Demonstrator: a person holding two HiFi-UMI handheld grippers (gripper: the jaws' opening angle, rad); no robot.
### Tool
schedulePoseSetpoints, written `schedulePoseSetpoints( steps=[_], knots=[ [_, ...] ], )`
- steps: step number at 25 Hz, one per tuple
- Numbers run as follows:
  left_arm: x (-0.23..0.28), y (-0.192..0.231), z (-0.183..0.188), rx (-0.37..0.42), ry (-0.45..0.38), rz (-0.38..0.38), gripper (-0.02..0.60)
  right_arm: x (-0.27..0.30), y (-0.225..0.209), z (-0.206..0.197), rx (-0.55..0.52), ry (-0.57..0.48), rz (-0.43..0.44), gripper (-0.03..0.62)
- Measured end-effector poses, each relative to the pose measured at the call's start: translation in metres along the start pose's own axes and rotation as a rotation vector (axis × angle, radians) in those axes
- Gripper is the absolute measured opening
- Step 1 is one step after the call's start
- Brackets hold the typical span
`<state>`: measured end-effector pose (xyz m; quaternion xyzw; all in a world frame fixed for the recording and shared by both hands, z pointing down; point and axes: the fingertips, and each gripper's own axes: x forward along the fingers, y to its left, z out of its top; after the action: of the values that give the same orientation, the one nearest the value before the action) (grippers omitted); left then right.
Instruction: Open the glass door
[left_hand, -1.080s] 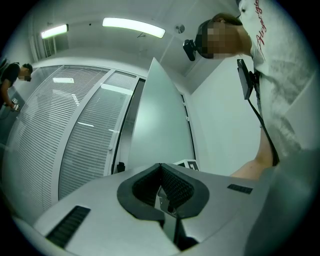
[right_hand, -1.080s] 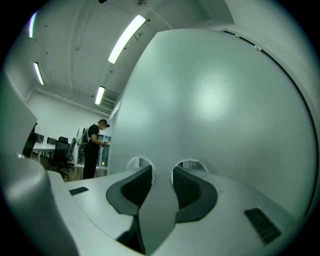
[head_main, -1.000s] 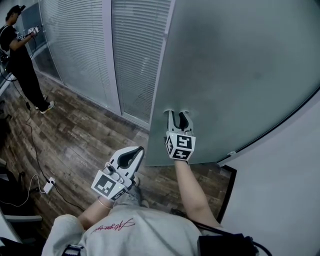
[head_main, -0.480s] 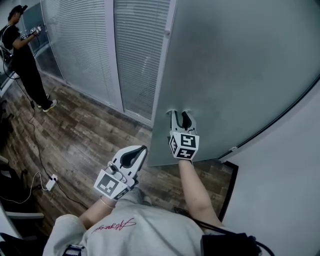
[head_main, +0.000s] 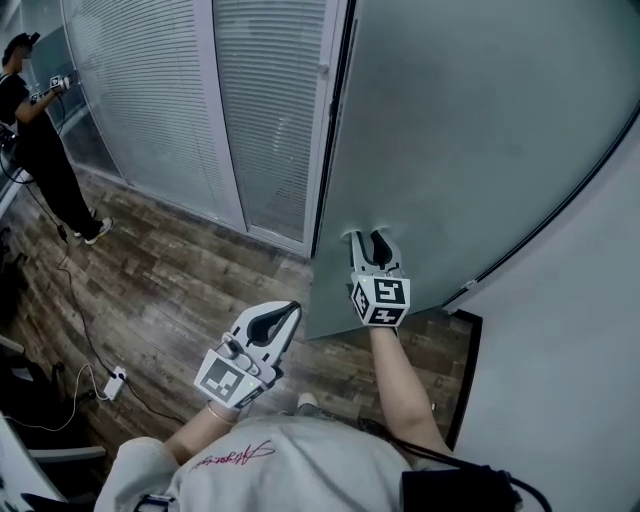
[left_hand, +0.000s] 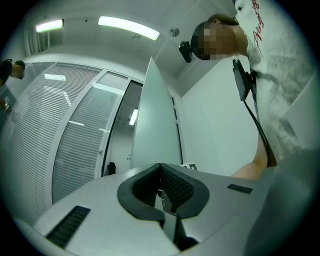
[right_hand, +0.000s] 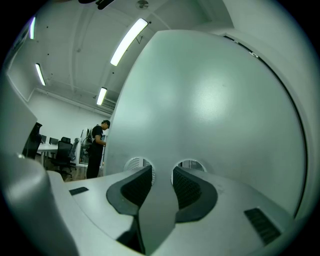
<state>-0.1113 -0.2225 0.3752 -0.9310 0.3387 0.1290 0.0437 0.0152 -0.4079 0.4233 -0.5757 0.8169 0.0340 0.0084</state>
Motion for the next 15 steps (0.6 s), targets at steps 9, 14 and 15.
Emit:
schedulePoseSetpoints(
  steps=[9,14,15],
  knots=[
    [-0.017,-0.020,-0.012,-0.055,0.026,-0.073,0.012,-0.025,0.001,0.001,-0.002,0.013,0.011,0.135],
    [-0.023,-0.031,-0.014,-0.060,0.051,-0.093,0.012,-0.037,-0.001,0.008,-0.003,0.017,0.026,0.135],
    [-0.022,-0.033,-0.011,-0.058,0.044,-0.092,0.012,-0.038,-0.002,0.008,0.000,0.020,0.026,0.135]
  ],
)
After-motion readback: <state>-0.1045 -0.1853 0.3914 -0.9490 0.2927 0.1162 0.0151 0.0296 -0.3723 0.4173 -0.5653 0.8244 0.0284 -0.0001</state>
